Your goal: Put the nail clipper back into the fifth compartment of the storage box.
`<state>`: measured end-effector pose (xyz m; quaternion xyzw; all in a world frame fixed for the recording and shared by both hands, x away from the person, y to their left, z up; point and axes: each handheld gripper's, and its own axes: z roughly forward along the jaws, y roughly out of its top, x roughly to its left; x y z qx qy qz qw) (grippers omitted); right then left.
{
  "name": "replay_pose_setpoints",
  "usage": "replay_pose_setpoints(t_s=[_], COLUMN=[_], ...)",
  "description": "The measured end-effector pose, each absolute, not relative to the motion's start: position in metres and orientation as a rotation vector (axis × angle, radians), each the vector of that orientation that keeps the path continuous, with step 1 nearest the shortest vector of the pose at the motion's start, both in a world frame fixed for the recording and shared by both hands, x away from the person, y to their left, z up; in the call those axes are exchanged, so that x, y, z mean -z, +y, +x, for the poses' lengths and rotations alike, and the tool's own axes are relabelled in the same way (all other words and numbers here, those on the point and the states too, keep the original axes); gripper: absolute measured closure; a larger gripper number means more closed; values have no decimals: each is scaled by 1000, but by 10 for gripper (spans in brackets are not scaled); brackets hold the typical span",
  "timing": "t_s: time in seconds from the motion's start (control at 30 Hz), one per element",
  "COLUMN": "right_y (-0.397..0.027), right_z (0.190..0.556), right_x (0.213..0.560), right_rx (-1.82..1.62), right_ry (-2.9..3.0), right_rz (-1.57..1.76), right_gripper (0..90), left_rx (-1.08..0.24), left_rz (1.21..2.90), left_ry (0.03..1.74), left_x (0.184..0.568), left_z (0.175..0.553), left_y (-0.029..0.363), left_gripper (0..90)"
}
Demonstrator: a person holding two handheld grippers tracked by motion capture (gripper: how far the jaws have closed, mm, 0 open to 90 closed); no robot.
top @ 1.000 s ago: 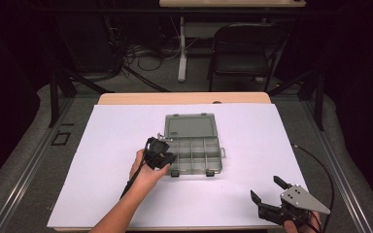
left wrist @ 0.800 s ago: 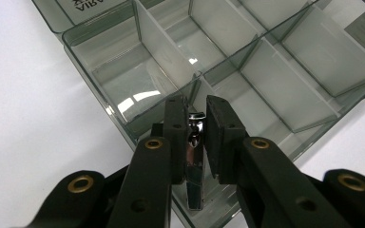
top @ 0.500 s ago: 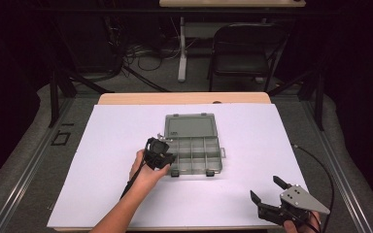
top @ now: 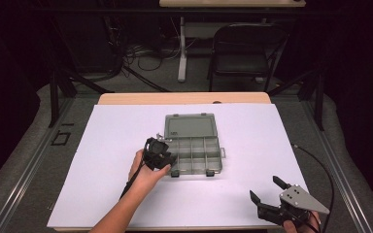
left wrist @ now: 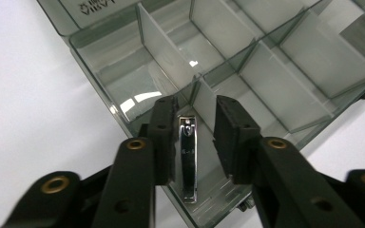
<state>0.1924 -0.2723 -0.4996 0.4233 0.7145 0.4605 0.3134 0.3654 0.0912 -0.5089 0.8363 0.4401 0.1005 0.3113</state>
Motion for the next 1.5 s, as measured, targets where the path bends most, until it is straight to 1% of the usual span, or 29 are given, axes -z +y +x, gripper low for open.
replay_pose_setpoints(t_s=[0.13, 0.27, 0.4, 0.47, 0.57, 0.73, 0.87, 0.93, 1.0, 1.07, 1.13, 1.23, 1.37, 1.5], right_y=[-272, -271, -271, -272, -272, -273, -273, -273, -273, -273, -272, -272, -272, -272], right_z=[193, 193, 193, 193, 193, 193, 193, 192, 192, 192, 192, 192, 192, 192], right_x=[500, 500, 500, 500, 500, 499, 499, 499, 498, 498, 498, 498, 497, 498], right_rx=[-1213, -1212, -1211, -1212, -1214, -1211, -1215, -1211, -1208, -1205, -1203, -1205, -1205, -1205], right_ry=[1890, 1886, 1888, 1885, 1883, 1874, 1865, 1871, 1879, 1882, 1883, 1882, 1877, 1879], right_rz=[1115, 1115, 1117, 1115, 1117, 1118, 1114, 1115, 1114, 1111, 1108, 1112, 1108, 1108], right_gripper=[141, 141, 141, 141, 141, 141, 141, 141, 141, 141, 141, 141, 141, 141], left_rx=[-280, -282, -283, -273, -235, -263, -242, -239, -226, -226, -228, -230, -232, -218], left_rz=[2188, 2151, 2134, 2124, 2111, 2093, 2085, 2073, 2066, 2053, 2050, 2022, 1997, 1965], left_ry=[1130, 1085, 1054, 1046, 1018, 957, 922, 911, 891, 876, 860, 836, 817, 810], left_x=[504, 500, 496, 495, 492, 487, 483, 482, 480, 479, 477, 474, 469, 465], left_z=[362, 359, 358, 357, 355, 349, 344, 342, 340, 338, 337, 333, 327, 321], left_y=[93, 96, 100, 102, 104, 106, 107, 108, 110, 111, 112, 114, 121, 130], left_gripper=[570, 428, 367, 354, 363, 371, 367, 333, 276, 256, 204, 158, 130, 45])
